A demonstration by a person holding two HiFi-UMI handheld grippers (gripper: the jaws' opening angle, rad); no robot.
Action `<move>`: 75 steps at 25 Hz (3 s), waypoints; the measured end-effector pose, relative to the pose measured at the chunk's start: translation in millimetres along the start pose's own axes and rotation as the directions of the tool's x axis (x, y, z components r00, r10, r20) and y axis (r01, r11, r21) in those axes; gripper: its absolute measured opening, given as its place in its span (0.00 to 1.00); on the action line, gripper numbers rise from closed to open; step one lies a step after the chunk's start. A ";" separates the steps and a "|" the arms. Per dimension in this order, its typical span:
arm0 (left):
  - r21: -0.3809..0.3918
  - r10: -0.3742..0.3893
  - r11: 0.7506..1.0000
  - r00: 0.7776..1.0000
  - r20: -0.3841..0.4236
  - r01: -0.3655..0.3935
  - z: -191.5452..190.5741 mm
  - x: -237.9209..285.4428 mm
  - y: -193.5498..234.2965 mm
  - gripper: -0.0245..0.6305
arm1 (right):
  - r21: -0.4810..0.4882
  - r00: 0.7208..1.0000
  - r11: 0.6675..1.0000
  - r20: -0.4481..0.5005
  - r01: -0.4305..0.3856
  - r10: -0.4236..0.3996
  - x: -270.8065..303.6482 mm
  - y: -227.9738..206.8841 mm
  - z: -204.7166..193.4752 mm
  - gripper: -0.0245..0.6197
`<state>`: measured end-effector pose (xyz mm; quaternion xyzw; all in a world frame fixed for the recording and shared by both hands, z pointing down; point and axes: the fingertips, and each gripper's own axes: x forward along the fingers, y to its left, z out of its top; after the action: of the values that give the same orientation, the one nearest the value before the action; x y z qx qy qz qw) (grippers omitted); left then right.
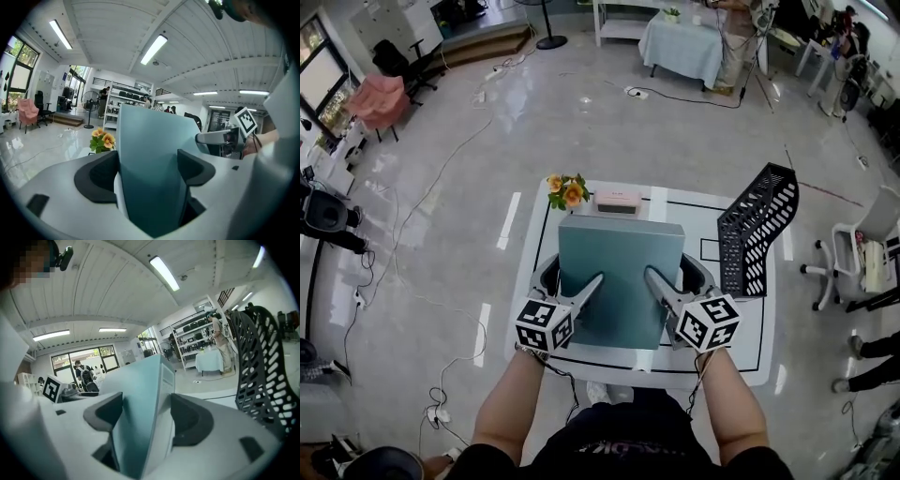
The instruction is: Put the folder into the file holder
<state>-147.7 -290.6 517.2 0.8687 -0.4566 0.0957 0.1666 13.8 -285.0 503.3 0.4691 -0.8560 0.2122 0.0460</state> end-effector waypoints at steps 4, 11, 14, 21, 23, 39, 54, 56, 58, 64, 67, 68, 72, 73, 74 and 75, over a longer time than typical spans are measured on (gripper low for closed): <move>0.048 0.000 0.999 0.999 0.044 -0.002 11.3 -14.0 -9.1 0.63 | -0.070 0.999 0.998 0.050 0.003 0.000 -15.7 14.0 10.8 0.52; 0.106 -0.006 0.994 0.994 0.110 -0.005 17.6 -45.2 -26.6 0.63 | -0.163 0.995 0.987 0.093 -0.004 0.020 -46.4 39.2 15.6 0.52; 0.128 -0.012 0.992 0.992 0.129 -0.005 15.7 -57.1 -34.1 0.63 | -0.183 0.993 0.983 0.115 -0.003 0.024 -59.8 47.3 13.4 0.52; 0.116 -0.031 0.993 0.983 0.182 0.010 12.3 -84.9 -46.4 0.63 | -0.187 0.988 0.982 0.147 -0.028 0.056 -87.5 65.6 7.9 0.52; 0.092 -0.041 0.995 0.980 0.196 0.023 12.7 -91.7 -47.5 0.63 | -0.180 0.986 0.983 0.148 -0.044 0.071 -94.4 70.2 6.2 0.52; 0.134 -0.118 0.986 0.977 0.177 0.095 4.3 -122.3 -61.0 0.63 | -0.206 0.982 0.974 0.141 -0.098 0.128 -125.4 80.4 -0.8 0.52; 0.111 -0.022 0.994 0.968 0.249 -0.006 15.8 -107.4 -37.1 0.60 | -0.229 0.934 0.915 0.057 -0.332 0.353 -75.3 93.6 5.3 0.75; 0.114 -0.004 0.993 0.967 0.255 -0.026 17.5 -108.1 -30.2 0.60 | -0.270 0.932 0.901 0.036 -0.339 0.361 -75.3 99.6 2.2 0.75; 0.123 0.003 0.992 0.965 0.261 -0.036 17.5 -109.6 -27.1 0.60 | -0.293 0.929 0.890 0.019 -0.349 0.371 -77.5 104.1 0.6 0.75; 0.124 -0.003 0.992 0.958 0.287 -0.034 12.8 -117.1 -26.7 0.59 | -0.321 0.917 0.865 -0.032 -0.387 0.398 -88.2 109.7 -9.9 0.75; 0.133 -0.009 0.991 0.957 0.290 -0.031 11.5 -119.6 -27.4 0.59 | -0.287 0.928 0.889 -0.001 -0.357 0.372 -87.6 97.6 -4.0 0.75; 0.136 -0.010 0.990 0.957 0.289 -0.031 11.1 -120.4 -27.6 0.58 | -0.269 0.931 0.897 0.009 -0.350 0.365 -85.2 93.0 -1.3 0.75; 0.143 -0.011 0.989 0.958 0.287 -0.032 9.4 -123.2 -28.2 0.58 | -0.299 0.919 0.875 -0.017 -0.380 0.393 -70.0 100.0 3.7 0.75; 0.142 -0.011 0.989 0.958 0.286 -0.031 9.1 -123.6 -28.7 0.58 | -0.319 0.915 0.864 -0.031 -0.390 0.401 -66.8 105.0 3.6 0.75; 0.141 -0.012 0.990 0.958 0.285 -0.030 9.0 -124.2 -29.0 0.58 | -0.333 0.912 0.854 -0.044 -0.399 0.409 -63.9 109.9 3.3 0.75; 0.139 -0.013 0.990 0.959 0.284 -0.028 9.0 -124.9 -29.3 0.58 | -0.345 0.908 0.845 -0.056 -0.408 0.416 -61.3 114.7 2.9 0.75</move>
<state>-193.9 -183.4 463.2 0.8812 -0.4712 0.0028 0.0367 -46.2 -184.3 447.0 0.2612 -0.9609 0.0570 0.0727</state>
